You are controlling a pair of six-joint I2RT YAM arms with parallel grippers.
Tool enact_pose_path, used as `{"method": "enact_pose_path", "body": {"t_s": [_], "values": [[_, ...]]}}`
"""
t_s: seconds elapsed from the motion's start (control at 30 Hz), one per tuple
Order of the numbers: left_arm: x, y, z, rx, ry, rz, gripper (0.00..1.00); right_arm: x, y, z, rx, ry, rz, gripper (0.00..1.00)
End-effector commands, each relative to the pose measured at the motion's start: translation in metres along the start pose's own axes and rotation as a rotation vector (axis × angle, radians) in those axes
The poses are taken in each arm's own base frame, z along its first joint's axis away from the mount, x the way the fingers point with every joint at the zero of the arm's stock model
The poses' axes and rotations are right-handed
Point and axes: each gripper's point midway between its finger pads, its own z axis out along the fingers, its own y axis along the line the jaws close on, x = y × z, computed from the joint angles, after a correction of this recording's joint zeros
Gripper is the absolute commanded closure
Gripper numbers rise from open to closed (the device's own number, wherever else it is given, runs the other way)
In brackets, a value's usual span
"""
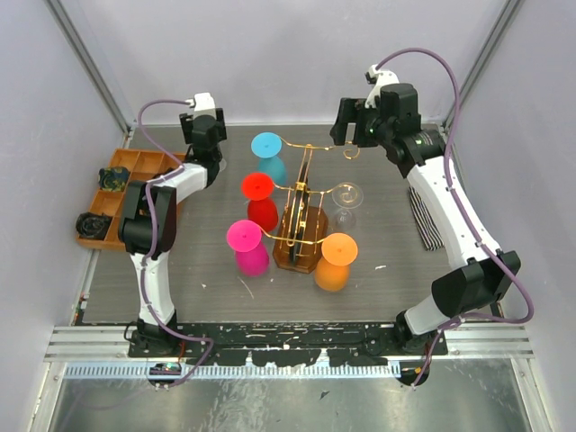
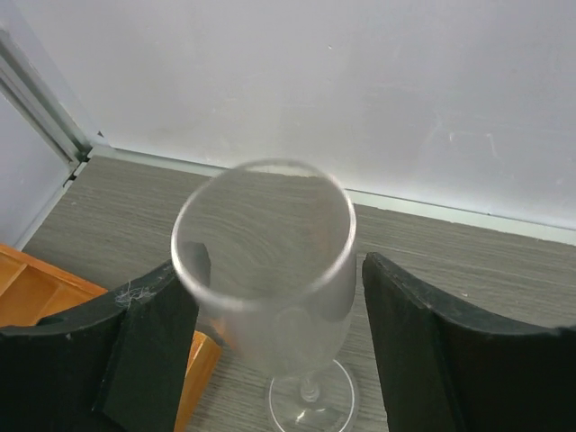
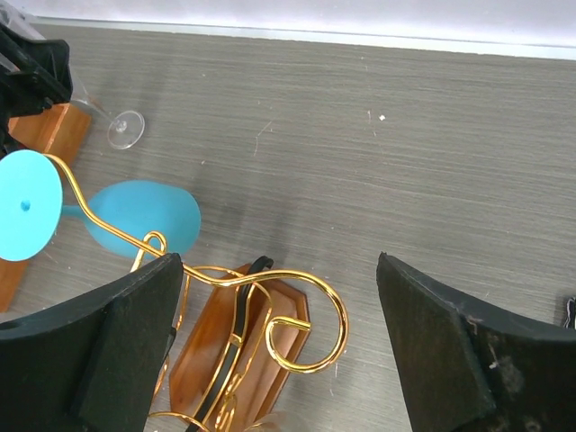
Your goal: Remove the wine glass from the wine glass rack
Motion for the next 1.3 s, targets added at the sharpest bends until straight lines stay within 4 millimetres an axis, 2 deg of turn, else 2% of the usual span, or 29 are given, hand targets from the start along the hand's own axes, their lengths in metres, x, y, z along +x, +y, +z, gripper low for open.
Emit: {"method": "enact_pose_path", "body": {"t_s": [0.0,0.13,0.37,0.57,0.83,1.07,1.27], "values": [[-0.008,0.003,0.000,-0.035,-0.056,-0.044,0.20,-0.016,0.007,-0.004,-0.036,-0.058,0.010,0.06],[-0.010,0.004,-0.008,-0.038,-0.055,-0.039,0.01,-0.024,0.024,-0.010,-0.111,-0.058,0.044,0.07],[-0.024,0.005,-0.027,-0.020,-0.054,-0.072,0.01,-0.014,0.079,-0.003,-0.380,0.105,0.224,0.27],[-0.038,0.010,-0.042,-0.009,-0.039,-0.098,0.01,-0.007,0.099,0.004,-0.462,0.158,0.281,0.31],[-0.075,0.008,-0.059,0.051,-0.005,-0.137,0.01,0.007,0.138,0.018,-0.577,0.216,0.306,0.38],[-0.098,0.003,-0.086,0.134,0.071,-0.207,0.01,0.026,0.155,0.046,-0.562,0.296,0.323,0.42],[-0.119,0.007,-0.120,0.200,0.116,-0.245,0.01,0.037,0.155,0.061,-0.524,0.319,0.350,0.46]]}}
